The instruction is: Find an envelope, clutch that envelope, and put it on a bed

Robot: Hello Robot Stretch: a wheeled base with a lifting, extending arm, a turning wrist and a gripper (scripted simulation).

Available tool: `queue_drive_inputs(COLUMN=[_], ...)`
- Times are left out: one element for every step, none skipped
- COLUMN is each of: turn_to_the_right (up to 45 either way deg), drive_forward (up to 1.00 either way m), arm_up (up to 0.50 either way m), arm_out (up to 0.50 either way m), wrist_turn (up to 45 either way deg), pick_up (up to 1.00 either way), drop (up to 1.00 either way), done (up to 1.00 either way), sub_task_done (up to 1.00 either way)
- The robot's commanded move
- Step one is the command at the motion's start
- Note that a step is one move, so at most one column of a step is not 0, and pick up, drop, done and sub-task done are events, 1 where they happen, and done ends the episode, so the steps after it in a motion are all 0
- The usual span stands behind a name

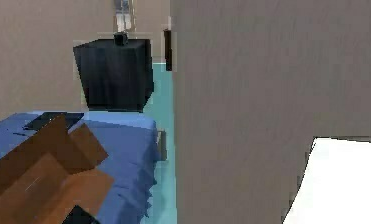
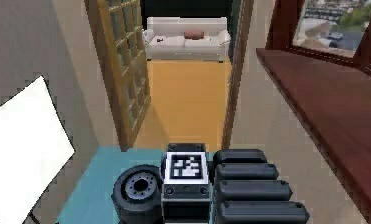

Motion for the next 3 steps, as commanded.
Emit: queue_drive_inputs(turn_to_the_right=[42.0, 0.0, 45.0], drive_forward=[0.00, 0.30, 0.00], arm_up=[0.00, 0.00, 0.00], arm_out=[0.00, 0.00, 0.00], wrist_turn=[0.0, 0.0, 0.0], pick_up=[0.00, 0.00, 0.00], drop=[0.00, 0.00, 0.00], done=[0.00, 0.00, 0.00], sub_task_done=[0.00, 0.00, 0.00])
